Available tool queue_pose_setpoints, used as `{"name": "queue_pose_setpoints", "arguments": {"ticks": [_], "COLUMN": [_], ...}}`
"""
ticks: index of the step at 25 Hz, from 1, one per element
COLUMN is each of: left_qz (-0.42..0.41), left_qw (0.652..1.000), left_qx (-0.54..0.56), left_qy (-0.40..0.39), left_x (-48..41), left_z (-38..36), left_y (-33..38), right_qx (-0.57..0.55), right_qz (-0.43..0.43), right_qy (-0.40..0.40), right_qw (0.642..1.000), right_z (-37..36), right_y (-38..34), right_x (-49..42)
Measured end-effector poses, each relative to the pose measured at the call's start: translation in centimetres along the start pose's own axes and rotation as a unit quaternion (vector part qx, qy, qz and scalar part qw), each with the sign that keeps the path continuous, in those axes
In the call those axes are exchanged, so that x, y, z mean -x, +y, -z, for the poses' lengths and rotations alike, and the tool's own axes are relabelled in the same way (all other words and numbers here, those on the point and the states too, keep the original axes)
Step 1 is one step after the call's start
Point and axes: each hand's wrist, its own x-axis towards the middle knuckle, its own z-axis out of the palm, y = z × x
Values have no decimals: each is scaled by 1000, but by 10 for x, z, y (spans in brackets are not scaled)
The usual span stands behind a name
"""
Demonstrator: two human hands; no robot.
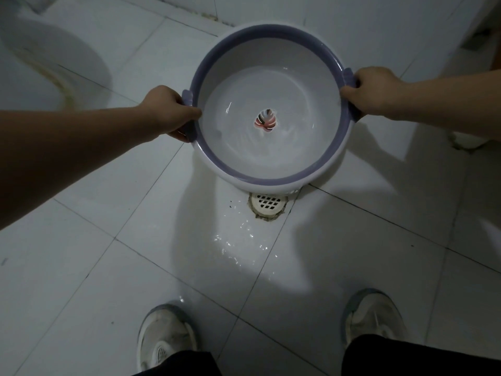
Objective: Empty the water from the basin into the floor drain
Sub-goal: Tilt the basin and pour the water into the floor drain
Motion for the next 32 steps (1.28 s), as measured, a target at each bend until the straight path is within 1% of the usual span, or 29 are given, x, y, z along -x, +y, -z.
{"name": "queue_pose_setpoints", "arguments": {"ticks": [4, 6, 15, 19, 23, 32], "left_qz": [0, 0, 6, 5, 3, -2], "left_qw": [1000, 1000, 1000, 1000, 1000, 1000], "left_qx": [-10, -14, -1, 11, 17, 21], "left_qy": [-1, -1, -10, -8, -5, 1], "left_x": [0, -1, -7, -10, -11, -14], "left_z": [-3, -4, -8, -9, -12, -15], "left_y": [0, -1, -8, -10, -12, -15], "right_qx": [-5, 12, 27, -3, -7, 15], "right_qz": [-2, -3, -3, -7, -12, -9], "right_qy": [-11, -10, -20, -17, -26, -13], "right_qw": [1000, 1000, 999, 1000, 1000, 1000], "right_z": [-2, -4, -12, -15, -17, -22], "right_y": [2, 2, 3, 3, 3, 2], "right_x": [0, 0, 1, 1, 1, -4]}}
